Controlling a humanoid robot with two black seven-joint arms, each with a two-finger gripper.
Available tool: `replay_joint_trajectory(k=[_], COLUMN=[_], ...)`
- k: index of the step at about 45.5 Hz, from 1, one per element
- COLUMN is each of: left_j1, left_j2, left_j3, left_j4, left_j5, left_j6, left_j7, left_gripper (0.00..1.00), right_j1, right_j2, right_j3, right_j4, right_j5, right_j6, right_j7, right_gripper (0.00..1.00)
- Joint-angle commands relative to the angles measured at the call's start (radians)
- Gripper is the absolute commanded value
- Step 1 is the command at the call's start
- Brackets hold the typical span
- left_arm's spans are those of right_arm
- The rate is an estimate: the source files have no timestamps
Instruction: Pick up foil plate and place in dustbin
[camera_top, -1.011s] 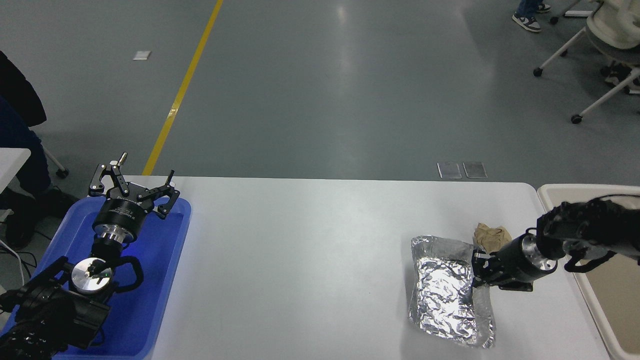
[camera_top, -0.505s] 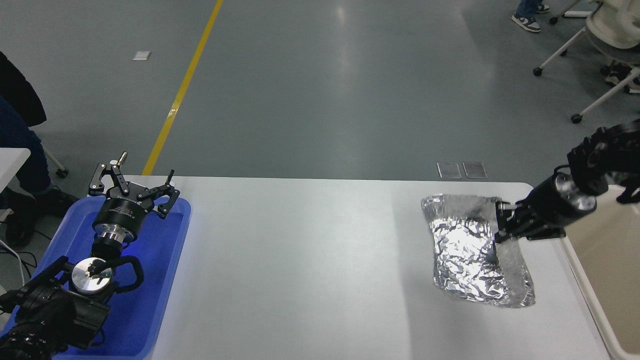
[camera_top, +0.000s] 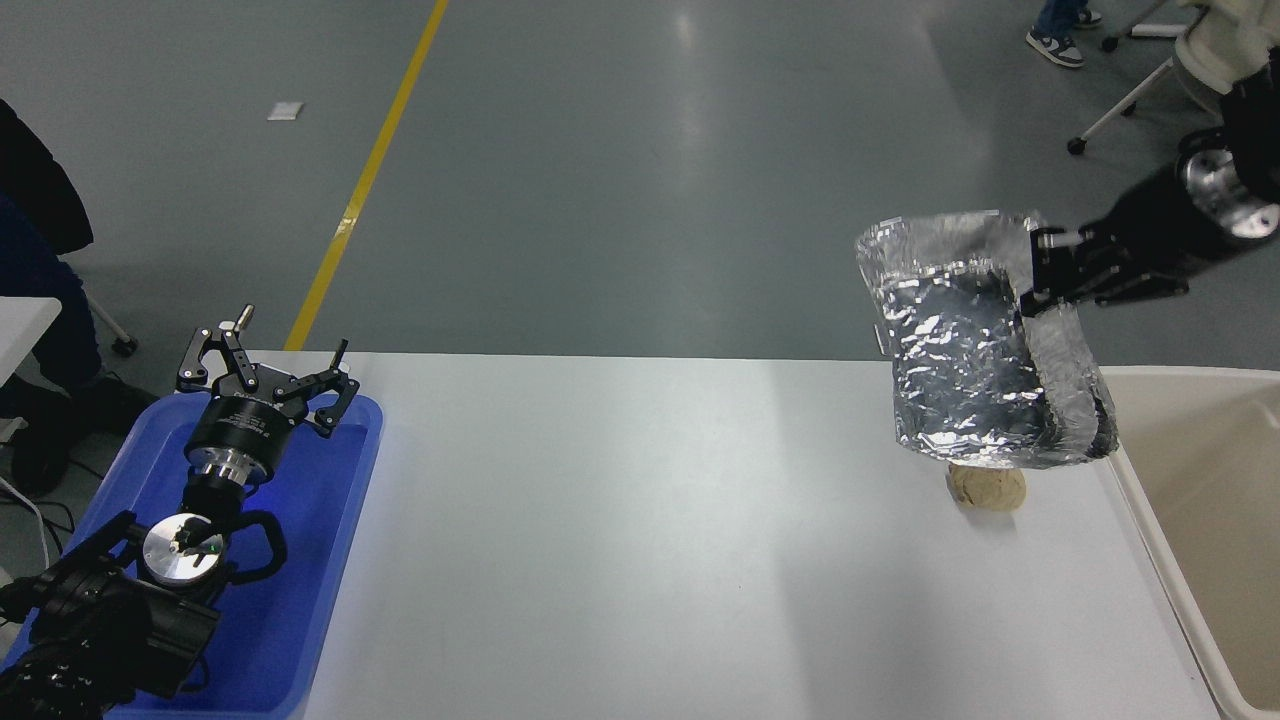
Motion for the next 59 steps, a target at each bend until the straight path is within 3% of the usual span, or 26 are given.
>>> replay_joint_trajectory(k=[1, 15, 26, 33, 41, 52, 59], left_j1=[0.0, 0.0, 0.0, 0.0, 0.0, 0.0, 0.0], left_j2=[0.0, 0.0, 0.0, 0.0, 0.0, 0.0, 0.0], left_j3=[0.0, 0.0, 0.0, 0.001, 0.001, 0.0, 0.002], left_j4=[0.0, 0.0, 0.001, 0.0, 0.002, 0.0, 0.002], left_j5=[0.0, 0.0, -0.002, -0.002, -0.002, -0.002, -0.002], left_j6=[0.0, 0.0, 0.0, 0.0, 0.0, 0.0, 0.0], left_j7=[0.0, 0.0, 0.0, 0.0, 0.0, 0.0, 0.0], left_gripper=[1.0, 1.0, 1.0, 1.0, 1.0, 1.0, 1.0], right_j1=[0.039, 0.007, -0.082, -0.31, -0.658, -1.093, -1.202], right_j2=[-0.032, -0.268, -0.394, -0.403, -0.427, -0.357, -0.297], right_j3=[-0.057, -0.08, -0.052, 0.013, 0.291, 0.593, 0.612], right_j4=[-0.01, -0.157, -0.298, -0.456, -0.62, -0.814, -0.854], right_j5=[0.0, -0.011, -0.094, -0.075, -0.035, -0.029, -0.028], right_j6=[0.001, 0.001, 0.001, 0.001, 0.001, 0.001, -0.189], right_j7=[0.0, 0.0, 0.0, 0.0, 0.0, -0.001, -0.003], right_gripper=[0.0, 0.0, 0.0, 0.0, 0.0, 0.04, 0.04])
